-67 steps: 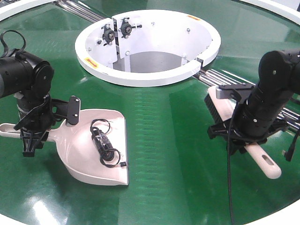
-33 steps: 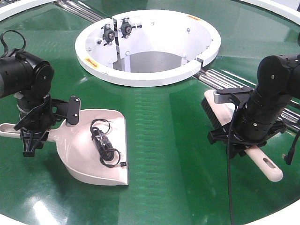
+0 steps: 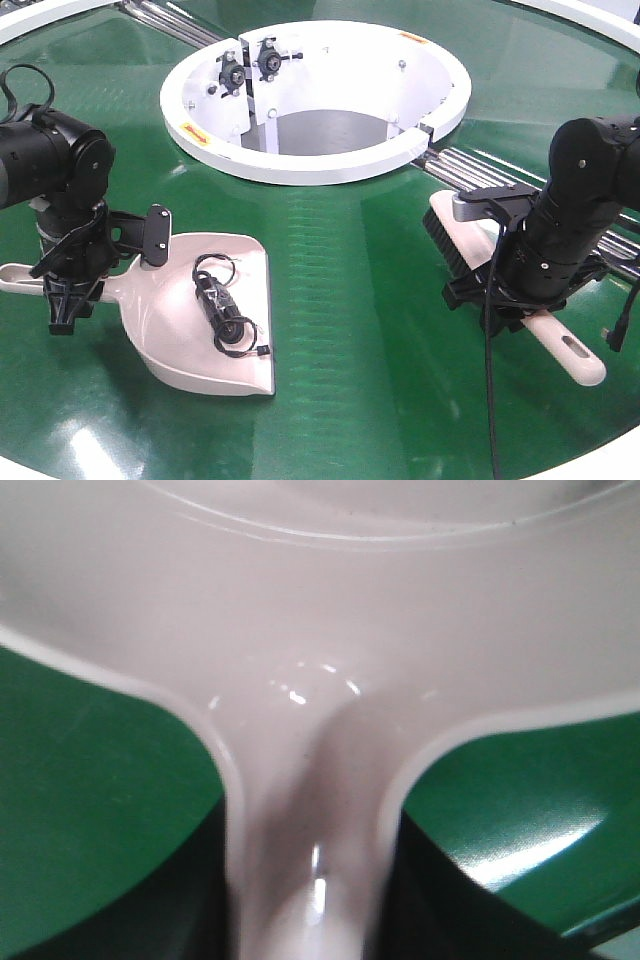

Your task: Clean and inspect green conveyor with broom and dustpan

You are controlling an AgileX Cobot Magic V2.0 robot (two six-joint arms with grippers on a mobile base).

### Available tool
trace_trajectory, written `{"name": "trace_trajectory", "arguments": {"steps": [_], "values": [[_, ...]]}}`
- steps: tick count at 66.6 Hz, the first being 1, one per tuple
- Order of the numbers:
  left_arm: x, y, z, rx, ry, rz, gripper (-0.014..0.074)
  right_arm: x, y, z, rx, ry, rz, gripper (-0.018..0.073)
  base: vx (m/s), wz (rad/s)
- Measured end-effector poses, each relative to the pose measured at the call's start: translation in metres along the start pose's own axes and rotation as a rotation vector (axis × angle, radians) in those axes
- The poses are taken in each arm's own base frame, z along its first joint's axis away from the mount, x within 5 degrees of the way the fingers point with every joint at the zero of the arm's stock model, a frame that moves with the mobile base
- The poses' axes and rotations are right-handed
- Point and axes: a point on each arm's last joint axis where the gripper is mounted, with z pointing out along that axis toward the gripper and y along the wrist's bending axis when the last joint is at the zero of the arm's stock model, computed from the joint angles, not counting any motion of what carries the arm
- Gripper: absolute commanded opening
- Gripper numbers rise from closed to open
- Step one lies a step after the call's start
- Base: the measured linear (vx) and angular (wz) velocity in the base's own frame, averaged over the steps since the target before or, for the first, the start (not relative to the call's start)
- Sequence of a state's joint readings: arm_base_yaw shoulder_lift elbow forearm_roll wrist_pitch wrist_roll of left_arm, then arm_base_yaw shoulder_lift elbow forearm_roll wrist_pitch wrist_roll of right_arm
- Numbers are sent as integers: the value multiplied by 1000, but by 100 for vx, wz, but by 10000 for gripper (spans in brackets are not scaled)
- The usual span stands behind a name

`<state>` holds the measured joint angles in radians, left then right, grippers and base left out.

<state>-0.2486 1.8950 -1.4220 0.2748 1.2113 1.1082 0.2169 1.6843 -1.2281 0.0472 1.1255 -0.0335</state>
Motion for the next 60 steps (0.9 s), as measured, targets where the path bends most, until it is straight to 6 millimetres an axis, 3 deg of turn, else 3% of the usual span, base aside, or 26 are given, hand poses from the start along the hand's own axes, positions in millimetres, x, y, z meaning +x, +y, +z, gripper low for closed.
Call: {"name": "trace_trajectory", "arguments": {"steps": [37,50,60], "values": [[-4,-3,0,32,-42,-26,18,0,0,0,-2,1,-4,-1,0,0],[-7,-4,0,51,-78,-59,116,0,0,0,-2,1,-11,-1,0,0],[-6,-4,0,55,-76,-128,255,0,0,0,-2,5,-14,-1,0,0]]}}
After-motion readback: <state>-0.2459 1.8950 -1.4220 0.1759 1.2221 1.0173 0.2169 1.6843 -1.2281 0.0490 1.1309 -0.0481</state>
